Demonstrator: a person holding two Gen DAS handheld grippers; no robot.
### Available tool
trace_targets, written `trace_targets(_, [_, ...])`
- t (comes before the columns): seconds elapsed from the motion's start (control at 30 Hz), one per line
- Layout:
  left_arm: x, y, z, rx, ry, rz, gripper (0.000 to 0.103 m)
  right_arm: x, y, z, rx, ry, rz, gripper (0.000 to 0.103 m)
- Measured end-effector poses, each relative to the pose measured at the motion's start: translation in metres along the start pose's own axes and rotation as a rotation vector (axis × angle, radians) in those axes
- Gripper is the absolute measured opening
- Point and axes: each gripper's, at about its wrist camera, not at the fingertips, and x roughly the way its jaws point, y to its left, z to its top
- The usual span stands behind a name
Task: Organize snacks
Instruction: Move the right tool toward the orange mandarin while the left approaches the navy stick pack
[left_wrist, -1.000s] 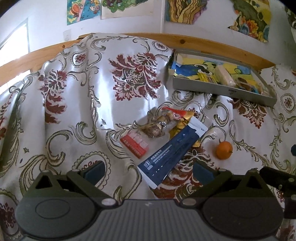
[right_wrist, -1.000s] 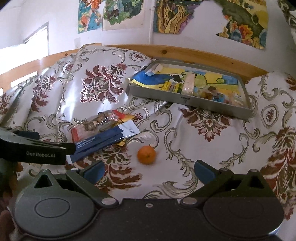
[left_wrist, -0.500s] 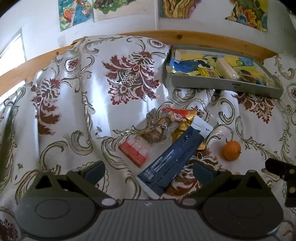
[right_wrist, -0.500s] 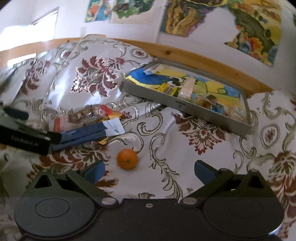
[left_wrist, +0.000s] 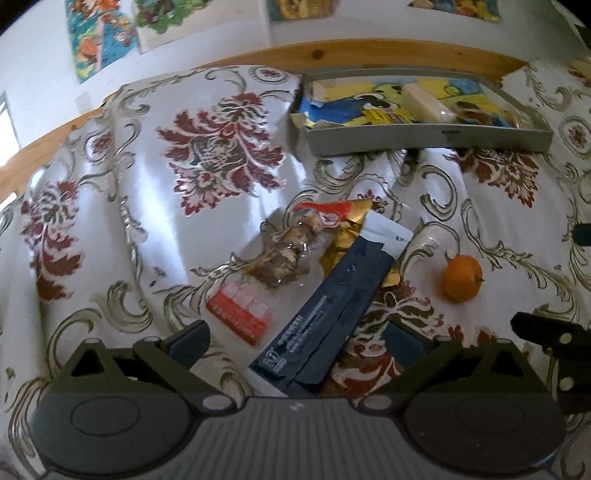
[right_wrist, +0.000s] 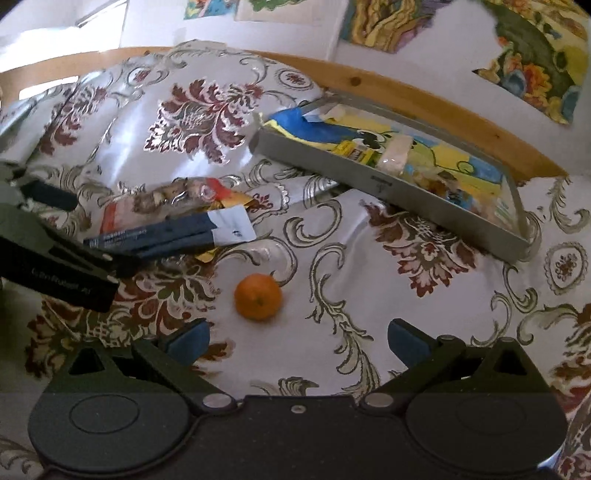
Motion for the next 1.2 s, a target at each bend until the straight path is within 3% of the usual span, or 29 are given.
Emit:
trace_targets(0.3, [0.010,-0.004,0.014,0.067,-0.052,-0.079,0.103,0.019,-0.004,-0.002,0.091,0.035,0.057,0.102])
trace_targets(0.6, [0.011,-0.021,0.017,0.233,-0.125,-0.155,0.100,0.022,-0.005,-0.005,0.109,0.005,0.052,0.097])
trace_targets(0.73, [0.016,-0.021,0.021,0.257,-0.109,-0.180,0.093,0.024,-0.010,-0.005,0.126,0.011,0.074,0.089])
trace_targets(1.0, [0.024,-0.015,0.028,0.272,-0.055,-0.241,0.084,0.029,-0.007,-0.008,0.122,-0.004,0.097,0.085])
trace_targets(1.2, [0.032,-0.012,0.030,0.267,0.005,-0.276,0.065,0.037,-0.005,-0.007,0.119,-0.007,0.094,0.079])
